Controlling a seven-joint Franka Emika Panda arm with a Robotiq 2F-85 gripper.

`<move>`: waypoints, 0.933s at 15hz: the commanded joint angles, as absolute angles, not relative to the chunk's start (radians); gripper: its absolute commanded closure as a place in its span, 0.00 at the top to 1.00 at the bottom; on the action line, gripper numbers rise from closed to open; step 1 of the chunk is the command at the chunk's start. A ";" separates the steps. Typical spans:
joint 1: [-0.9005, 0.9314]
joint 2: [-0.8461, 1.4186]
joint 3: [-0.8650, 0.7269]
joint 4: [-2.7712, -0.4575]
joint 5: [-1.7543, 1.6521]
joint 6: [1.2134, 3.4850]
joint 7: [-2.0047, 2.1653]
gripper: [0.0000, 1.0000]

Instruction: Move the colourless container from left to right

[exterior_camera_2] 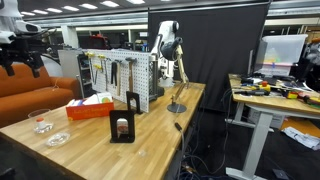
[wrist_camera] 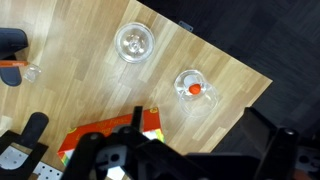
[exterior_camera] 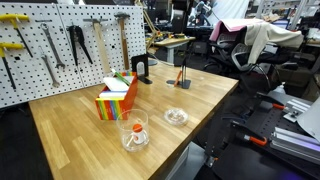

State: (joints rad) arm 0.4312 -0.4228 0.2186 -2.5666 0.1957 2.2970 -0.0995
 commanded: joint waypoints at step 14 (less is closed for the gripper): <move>0.420 -0.210 0.309 -2.497 0.196 2.390 -0.099 1.00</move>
State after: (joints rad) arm 0.4321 -0.2087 0.2968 -2.4986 0.1924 2.3926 -0.0966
